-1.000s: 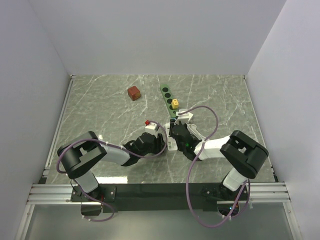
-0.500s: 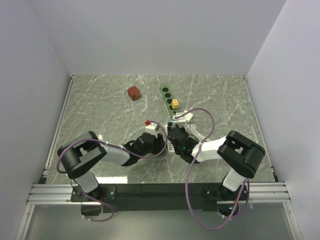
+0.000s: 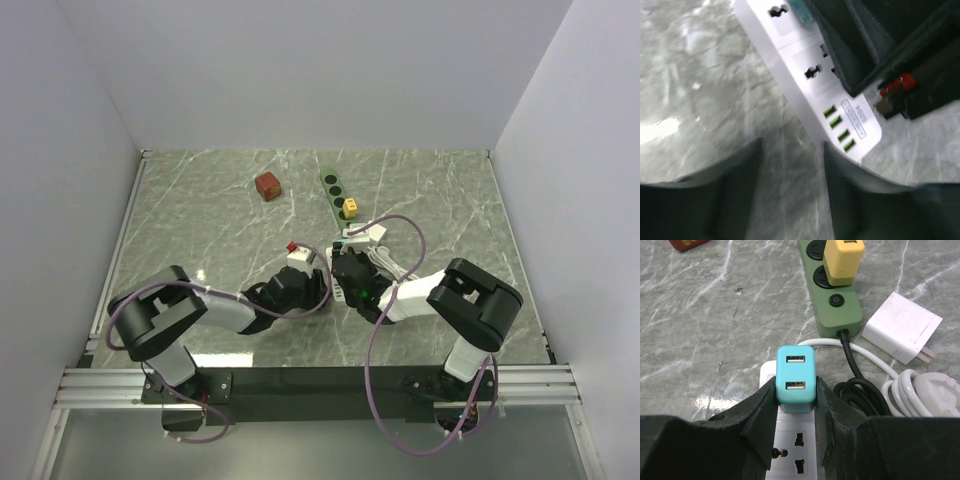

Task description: Insert the plug

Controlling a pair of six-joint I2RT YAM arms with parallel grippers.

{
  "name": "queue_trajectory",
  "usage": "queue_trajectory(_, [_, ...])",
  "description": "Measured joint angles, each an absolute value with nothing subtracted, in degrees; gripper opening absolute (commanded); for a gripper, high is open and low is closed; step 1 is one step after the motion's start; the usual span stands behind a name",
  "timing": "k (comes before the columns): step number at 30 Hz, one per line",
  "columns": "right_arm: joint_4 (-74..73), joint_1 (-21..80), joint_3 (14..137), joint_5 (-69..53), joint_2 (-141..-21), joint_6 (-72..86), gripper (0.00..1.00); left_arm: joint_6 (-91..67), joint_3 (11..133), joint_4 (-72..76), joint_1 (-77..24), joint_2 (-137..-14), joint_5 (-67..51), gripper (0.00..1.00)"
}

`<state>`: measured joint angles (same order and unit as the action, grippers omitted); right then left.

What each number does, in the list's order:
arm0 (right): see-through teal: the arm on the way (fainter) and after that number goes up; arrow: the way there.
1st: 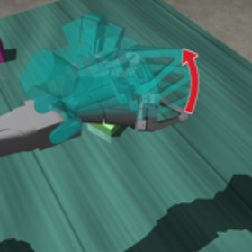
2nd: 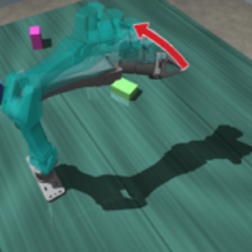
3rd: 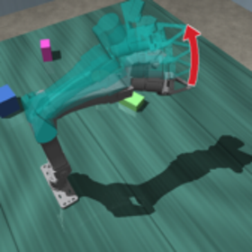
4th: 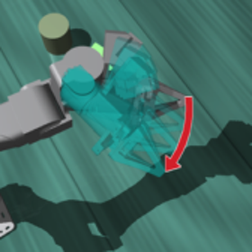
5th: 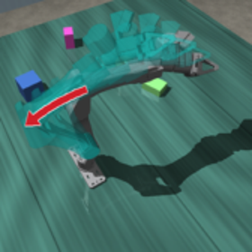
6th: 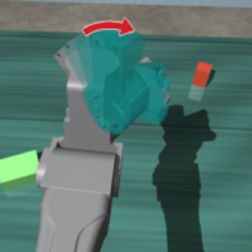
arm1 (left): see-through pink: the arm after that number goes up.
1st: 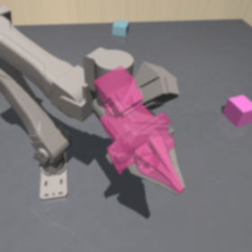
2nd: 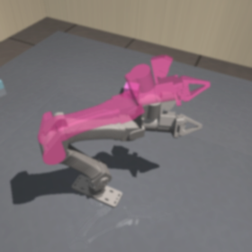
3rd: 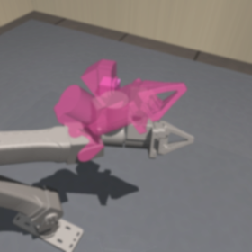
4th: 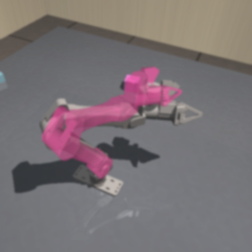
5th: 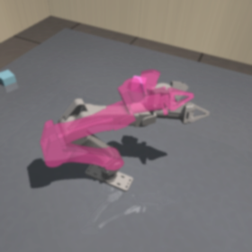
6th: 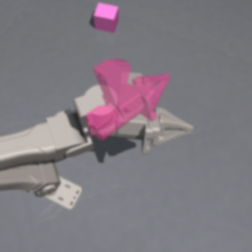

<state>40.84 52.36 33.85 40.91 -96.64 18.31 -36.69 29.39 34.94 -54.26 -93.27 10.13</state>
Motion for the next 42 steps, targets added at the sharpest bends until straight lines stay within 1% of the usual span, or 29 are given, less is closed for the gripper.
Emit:
queue_trajectory(3, [40.9,52.4,33.7,40.9,-96.6,19.0,0.00,-36.6,26.6,34.5,-54.1,-89.4,10.3,0.74])
queue_trajectory(7, [40.9,52.4,33.6,40.7,-96.6,19.9,0.00,-36.7,24.0,35.7,-53.9,-84.8,9.5,0.80])
queue_trajectory(10, [41.2,52.4,33.3,40.6,-96.6,20.2,0.00,-36.6,24.5,36.6,-53.9,-85.7,8.7,0.80])
queue_trajectory(19, [42.8,52.4,32.4,40.2,-96.5,20.4,0.00,-36.6,30.5,37.5,-53.9,-94.6,7.8,0.79])
queue_trajectory(23, [43.8,52.4,31.8,40.0,-96.5,20.5,0.00,-36.6,32.3,37.4,-53.9,-96.3,7.9,0.76])
queue_trajectory(26, [43.9,52.4,31.8,39.9,-96.5,20.6,0.00,-36.6,32.6,37.1,-53.9,-96.5,8.5,0.73])
queue_trajectory(32, [43.8,52.6,32.0,40.4,-97.0,20.6,0.00,-37.1,30.5,37.4,-53.9,-94.9,9.7,0.75])
queue_trajectory(42, [43.0,54.2,34.5,41.0,-99.3,22.2,0.00,-37.3,29.2,39.0,-53.6,-94.5,9.6,0.75])
